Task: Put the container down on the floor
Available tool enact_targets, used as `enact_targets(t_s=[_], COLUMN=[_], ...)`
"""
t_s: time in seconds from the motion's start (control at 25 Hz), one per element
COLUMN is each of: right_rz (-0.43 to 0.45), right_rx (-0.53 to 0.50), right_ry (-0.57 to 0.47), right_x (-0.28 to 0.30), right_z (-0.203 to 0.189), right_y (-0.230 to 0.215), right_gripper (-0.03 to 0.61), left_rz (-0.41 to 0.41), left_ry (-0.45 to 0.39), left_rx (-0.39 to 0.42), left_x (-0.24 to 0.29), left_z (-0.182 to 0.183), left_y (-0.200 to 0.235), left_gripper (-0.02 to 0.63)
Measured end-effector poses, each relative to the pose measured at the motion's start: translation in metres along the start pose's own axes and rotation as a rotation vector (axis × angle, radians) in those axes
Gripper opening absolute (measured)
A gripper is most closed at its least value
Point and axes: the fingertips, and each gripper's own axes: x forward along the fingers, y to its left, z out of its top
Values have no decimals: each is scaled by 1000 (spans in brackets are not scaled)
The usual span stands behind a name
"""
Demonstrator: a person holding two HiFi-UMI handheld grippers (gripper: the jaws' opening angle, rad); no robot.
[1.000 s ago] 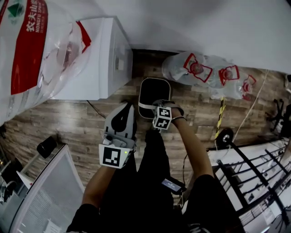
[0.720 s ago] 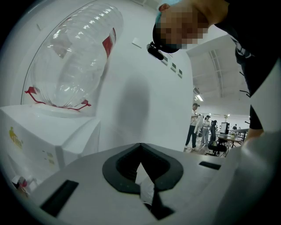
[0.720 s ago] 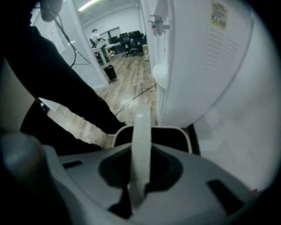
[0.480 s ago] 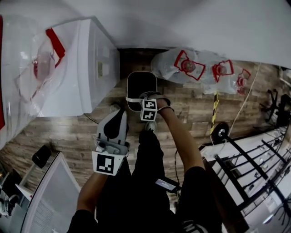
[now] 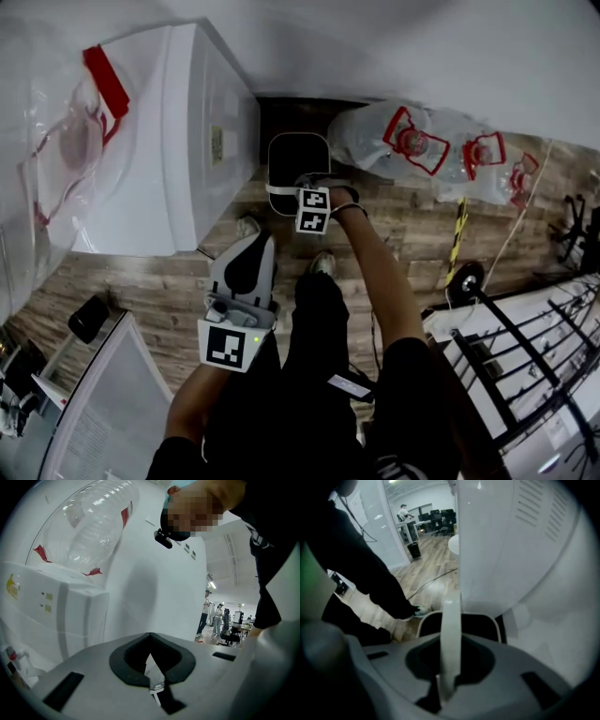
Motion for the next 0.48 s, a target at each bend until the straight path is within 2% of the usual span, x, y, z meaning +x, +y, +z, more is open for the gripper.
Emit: enact_targets(t_s=[0.48], right_rz=[-25], right_rx=[6], right_ry=[15], right_x=[37], right_z=[-9], right_y=[-39], right_gripper=[55], left_rz=[-7], left_ry=[4], left_rx=[-24], left_x=[8], left_z=[-25], left_y=[0], left_gripper=[23])
